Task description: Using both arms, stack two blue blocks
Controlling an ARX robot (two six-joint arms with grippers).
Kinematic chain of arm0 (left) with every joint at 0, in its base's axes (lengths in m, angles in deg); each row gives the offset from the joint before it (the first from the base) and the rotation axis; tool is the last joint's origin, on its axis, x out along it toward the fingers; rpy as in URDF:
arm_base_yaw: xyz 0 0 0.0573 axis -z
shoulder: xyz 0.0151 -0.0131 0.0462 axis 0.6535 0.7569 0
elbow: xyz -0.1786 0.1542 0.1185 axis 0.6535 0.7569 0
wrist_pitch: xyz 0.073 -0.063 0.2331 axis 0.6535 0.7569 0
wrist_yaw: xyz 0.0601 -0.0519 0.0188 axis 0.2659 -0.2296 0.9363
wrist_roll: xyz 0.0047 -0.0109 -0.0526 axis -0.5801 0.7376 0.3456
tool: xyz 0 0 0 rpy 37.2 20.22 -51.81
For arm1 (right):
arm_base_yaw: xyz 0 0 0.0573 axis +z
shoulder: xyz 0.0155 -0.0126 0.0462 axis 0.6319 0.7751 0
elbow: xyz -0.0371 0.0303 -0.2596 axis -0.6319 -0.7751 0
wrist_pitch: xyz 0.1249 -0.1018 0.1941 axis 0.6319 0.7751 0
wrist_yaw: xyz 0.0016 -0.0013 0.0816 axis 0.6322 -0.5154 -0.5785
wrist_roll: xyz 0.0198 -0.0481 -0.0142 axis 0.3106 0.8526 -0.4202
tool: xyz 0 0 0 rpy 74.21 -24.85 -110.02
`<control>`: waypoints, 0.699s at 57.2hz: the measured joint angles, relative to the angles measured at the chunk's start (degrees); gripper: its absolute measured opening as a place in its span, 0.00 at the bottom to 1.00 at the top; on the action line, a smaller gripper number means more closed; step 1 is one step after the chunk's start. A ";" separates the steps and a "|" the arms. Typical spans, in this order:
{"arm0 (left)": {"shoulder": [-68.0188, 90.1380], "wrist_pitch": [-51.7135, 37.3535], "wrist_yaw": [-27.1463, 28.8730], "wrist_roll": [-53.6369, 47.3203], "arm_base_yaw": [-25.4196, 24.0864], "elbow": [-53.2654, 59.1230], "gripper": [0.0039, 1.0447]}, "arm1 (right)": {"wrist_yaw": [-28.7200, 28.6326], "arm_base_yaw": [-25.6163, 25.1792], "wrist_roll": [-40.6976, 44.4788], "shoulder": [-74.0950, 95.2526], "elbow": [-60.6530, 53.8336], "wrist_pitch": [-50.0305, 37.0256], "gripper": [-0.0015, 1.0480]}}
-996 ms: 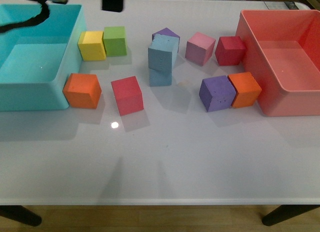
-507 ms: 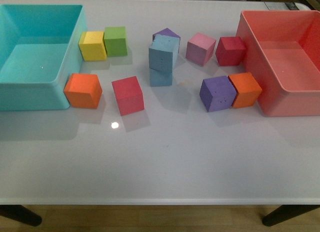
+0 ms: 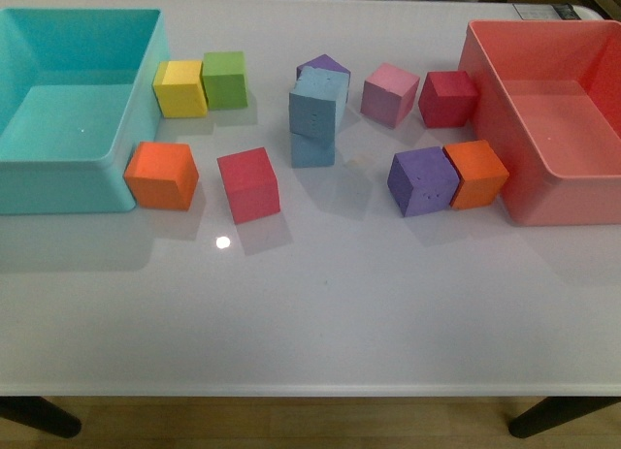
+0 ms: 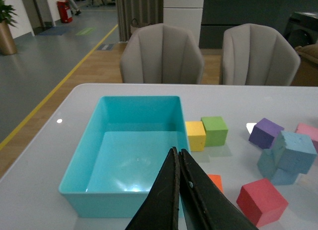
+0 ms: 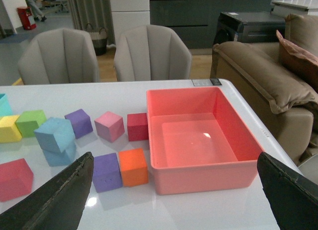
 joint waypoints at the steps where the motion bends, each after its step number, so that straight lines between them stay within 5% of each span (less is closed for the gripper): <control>1: -0.48 0.37 0.00 0.02 -0.04 0.09 0.01 | 0.00 0.00 -0.02 0.00 0.00 0.00 0.91; 40: -30.49 26.49 -0.55 -0.04 -0.11 2.51 0.01 | -0.02 0.00 -0.02 0.00 0.00 0.00 0.91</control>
